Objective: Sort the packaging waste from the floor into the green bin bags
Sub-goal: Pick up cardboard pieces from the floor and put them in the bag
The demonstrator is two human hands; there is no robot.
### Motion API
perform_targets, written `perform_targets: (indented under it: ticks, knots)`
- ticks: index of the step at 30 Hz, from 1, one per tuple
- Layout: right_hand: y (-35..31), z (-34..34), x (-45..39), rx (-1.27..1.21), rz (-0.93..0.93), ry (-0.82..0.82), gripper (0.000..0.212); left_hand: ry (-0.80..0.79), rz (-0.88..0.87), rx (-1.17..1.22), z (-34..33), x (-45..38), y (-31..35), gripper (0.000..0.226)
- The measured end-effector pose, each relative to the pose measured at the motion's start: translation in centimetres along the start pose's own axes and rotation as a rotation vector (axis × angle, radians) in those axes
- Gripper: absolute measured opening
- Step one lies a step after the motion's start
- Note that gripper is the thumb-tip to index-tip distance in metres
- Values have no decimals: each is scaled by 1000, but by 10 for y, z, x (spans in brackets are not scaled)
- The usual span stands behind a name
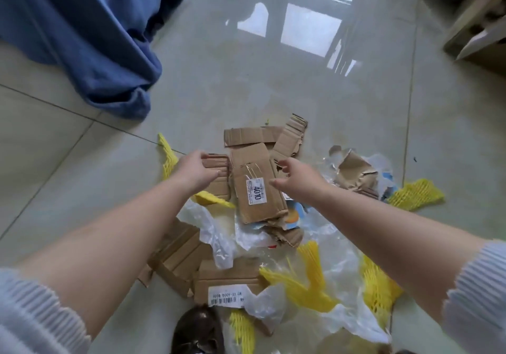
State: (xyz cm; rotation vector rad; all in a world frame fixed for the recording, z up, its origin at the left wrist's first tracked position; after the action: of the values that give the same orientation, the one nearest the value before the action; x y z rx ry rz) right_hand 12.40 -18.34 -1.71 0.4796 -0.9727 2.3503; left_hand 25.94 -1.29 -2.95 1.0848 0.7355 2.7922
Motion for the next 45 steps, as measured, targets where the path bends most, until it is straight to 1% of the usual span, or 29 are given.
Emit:
perform_targets:
  ticks: [4, 7, 10, 12, 14, 15, 17, 19, 20, 22, 24, 27, 30, 32, 34, 36, 38, 40, 43, 45]
  knots:
    - [19, -21, -33, 74, -69, 59, 62, 115, 101, -165, -13, -44, -33, 69]
    - [27, -34, -47, 129, -95, 130, 80, 182, 146, -369, -26, -56, -41, 79]
    - [27, -43, -50, 155, -109, 196, 86, 205, 158, -431, -35, -59, -43, 92]
    - [25, -47, -50, 42, -87, 224, 77, 202, 200, -370, -37, -63, -49, 103]
    - [21, -53, -50, -141, -63, 199, 58, 183, 252, -263, -37, -68, -56, 110]
    - [17, -54, -49, -201, -43, 168, 49, 175, 271, -217, -38, -70, -59, 109]
    - [8, -52, -47, -291, -11, 125, 32, 168, 295, -162, -38, -72, -64, 99]
    - [5, -43, -42, -458, -21, 128, 13, 145, 257, -106, -38, -75, -63, 80]
    - [8, -38, -41, -562, -51, 137, 7, 110, 217, -60, -37, -76, -60, 69]
    - [16, -23, -39, -772, -117, 159, 9, 50, 135, 29, -30, -77, -50, 51]
    - [30, -2, -43, -927, -167, 225, 18, 38, 96, 151, -12, -83, -41, 43]
    - [63, 28, -56, -1048, -246, 366, 30, -28, 56, 424, 16, -94, -24, 32]
    - [89, 38, -72, -1138, -329, 435, 36, -63, 6, 580, 32, -105, 5, 7]
    - [97, 33, -82, -1171, -372, 436, 35, -94, -12, 641, 30, -109, 28, 13]
    - [103, 26, -92, -1158, -405, 429, 36, -153, -48, 604, 15, -112, 51, 10]
    - [110, 17, -99, -1129, -441, 433, 38, -185, -115, 444, -5, -114, 71, 20]
    - [115, 11, -104, -1086, -463, 461, 32, -128, -197, 197, -18, -118, 87, 27]
    - [117, 10, -107, -1013, -469, 507, 17, -67, -229, 17, -27, -123, 96, 41]
    - [113, 11, -112, -936, -446, 555, 17, -39, -223, -145, -41, -133, 97, 64]
    - [108, 9, -116, -923, -426, 542, 24, 4, -222, -240, -46, -136, 95, 66]
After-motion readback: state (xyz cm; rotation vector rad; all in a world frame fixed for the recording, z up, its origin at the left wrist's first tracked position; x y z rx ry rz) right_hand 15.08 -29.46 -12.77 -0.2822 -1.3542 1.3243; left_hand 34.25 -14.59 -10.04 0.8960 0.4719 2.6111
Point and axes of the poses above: each hand's wrist, its own x-axis away from the middle knuckle, its own z-axis out of the back of the hand, y = z × x, the point moved 10 cm from there along -x, towards the middle knuckle, and after that the axes turned 9 degrees about z, right-handed, at the moved point
